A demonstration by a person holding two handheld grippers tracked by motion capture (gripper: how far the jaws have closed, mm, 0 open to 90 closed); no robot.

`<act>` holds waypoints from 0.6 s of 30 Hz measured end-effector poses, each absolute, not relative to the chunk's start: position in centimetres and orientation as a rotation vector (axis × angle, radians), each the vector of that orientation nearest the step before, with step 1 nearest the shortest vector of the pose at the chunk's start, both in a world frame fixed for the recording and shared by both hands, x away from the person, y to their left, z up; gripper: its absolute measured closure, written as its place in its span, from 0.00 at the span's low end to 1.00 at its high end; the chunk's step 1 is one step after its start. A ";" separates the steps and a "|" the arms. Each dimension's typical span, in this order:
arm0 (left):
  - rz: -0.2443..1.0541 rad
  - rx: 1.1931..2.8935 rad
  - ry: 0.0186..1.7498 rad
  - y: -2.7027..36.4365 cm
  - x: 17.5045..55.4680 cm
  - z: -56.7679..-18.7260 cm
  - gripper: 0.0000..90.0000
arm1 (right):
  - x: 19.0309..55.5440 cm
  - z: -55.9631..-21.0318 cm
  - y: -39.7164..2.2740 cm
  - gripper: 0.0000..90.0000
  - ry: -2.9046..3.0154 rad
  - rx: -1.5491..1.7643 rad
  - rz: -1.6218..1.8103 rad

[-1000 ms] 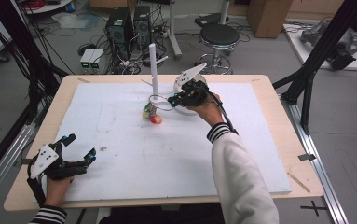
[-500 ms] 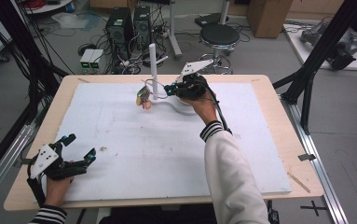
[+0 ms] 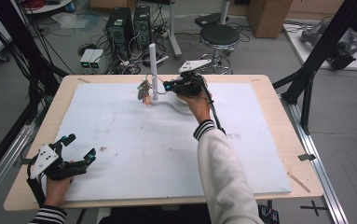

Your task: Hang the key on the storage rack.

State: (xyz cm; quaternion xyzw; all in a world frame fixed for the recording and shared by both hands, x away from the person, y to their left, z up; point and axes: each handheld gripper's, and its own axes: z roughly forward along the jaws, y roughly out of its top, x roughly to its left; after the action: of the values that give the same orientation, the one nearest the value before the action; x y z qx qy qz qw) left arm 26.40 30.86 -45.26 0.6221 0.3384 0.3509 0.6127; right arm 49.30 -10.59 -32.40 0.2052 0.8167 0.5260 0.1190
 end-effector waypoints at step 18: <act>0.809 1.437 0.780 30.9 26.4 -45.3 0.07 | 50.5 -33.8 -10.6 0.99 2.386 0.729 1.528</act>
State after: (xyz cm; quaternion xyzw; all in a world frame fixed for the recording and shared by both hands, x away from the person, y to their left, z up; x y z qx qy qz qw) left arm 26.36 30.88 -45.25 0.6228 0.3383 0.3505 0.6122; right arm 50.48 -10.62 -33.80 0.2477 0.8107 0.5194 0.1077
